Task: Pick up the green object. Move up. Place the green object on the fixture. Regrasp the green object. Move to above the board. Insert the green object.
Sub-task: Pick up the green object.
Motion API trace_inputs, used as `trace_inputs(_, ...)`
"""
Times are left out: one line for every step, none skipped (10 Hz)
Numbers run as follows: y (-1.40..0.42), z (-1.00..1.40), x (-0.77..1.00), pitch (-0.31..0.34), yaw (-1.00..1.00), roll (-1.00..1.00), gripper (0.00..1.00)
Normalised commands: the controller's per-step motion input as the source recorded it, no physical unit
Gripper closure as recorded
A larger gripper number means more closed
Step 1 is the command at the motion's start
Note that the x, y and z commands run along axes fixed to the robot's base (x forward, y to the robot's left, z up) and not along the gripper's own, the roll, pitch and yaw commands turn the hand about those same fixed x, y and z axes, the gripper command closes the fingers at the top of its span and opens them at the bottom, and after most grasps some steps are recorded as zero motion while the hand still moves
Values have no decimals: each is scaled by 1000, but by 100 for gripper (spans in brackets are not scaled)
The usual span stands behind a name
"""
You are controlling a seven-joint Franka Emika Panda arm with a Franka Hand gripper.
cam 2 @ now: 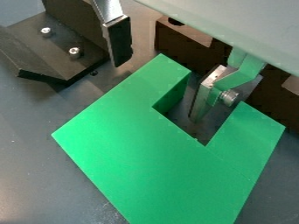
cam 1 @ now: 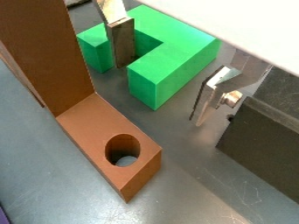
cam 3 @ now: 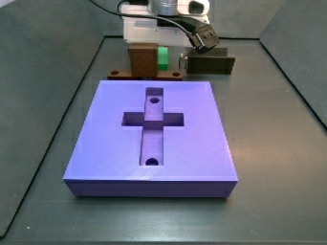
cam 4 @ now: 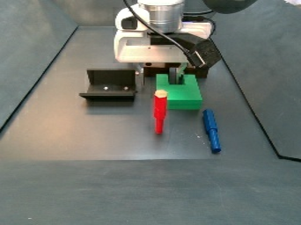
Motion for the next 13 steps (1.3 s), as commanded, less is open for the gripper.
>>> trace_inputs(-46,3,0,0,-49,0,0)
trace_inputs(-49,0,0,0,-37,0,0)
trace_inputs(0,0,0,0,0,0,0)
trace_inputs(0,0,0,0,0,0,100)
trace_inputs(0,0,0,0,0,0,100)
trace_inputs(0,0,0,0,0,0,100)
trace_inputs(0,0,0,0,0,0,100)
trace_inputs(0,0,0,0,0,0,100)
trace_inputs(0,0,0,0,0,0,100)
trace_inputs(0,0,0,0,0,0,100)
trace_inputs(0,0,0,0,0,0,100)
trace_inputs(0,0,0,0,0,0,100)
trace_inputs(0,0,0,0,0,0,100)
